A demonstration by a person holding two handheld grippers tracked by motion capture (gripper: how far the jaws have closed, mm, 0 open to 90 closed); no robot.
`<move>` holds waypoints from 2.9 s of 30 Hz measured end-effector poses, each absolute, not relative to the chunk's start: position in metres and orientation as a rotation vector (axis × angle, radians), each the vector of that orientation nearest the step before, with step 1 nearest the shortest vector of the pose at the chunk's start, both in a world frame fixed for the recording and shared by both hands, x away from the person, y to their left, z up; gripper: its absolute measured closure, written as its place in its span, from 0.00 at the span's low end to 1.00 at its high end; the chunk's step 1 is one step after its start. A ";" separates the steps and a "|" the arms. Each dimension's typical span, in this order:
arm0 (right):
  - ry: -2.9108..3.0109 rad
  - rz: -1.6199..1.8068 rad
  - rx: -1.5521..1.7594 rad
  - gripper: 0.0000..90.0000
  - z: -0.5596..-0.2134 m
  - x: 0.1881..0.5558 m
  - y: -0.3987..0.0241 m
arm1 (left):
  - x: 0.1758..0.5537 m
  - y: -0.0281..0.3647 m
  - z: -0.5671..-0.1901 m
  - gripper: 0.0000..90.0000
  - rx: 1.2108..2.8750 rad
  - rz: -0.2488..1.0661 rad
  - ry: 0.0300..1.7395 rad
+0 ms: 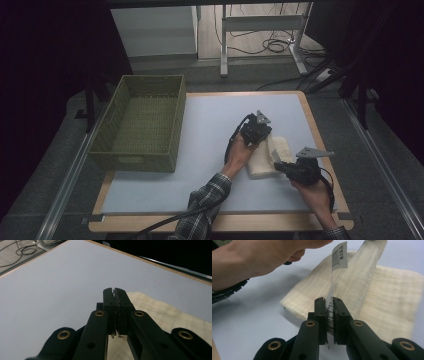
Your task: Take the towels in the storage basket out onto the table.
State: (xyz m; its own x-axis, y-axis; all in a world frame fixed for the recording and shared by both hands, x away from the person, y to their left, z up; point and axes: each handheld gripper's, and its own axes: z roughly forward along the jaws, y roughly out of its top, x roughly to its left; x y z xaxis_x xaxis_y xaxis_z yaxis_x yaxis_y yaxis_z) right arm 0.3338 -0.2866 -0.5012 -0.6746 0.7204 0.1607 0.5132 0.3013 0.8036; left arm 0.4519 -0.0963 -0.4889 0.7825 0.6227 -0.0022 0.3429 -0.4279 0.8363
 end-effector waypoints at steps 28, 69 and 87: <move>2.168 1.123 1.302 0.65 -0.497 0.331 -0.358 | 0.451 -0.077 -0.488 0.59 2.077 0.394 0.769; 2.281 0.910 1.324 0.81 -0.509 0.349 -0.337 | 0.432 0.030 -0.541 0.22 2.120 0.402 1.049; 2.259 1.012 1.299 0.96 -0.478 0.343 -0.321 | 0.432 0.030 -0.541 0.22 2.117 0.403 1.047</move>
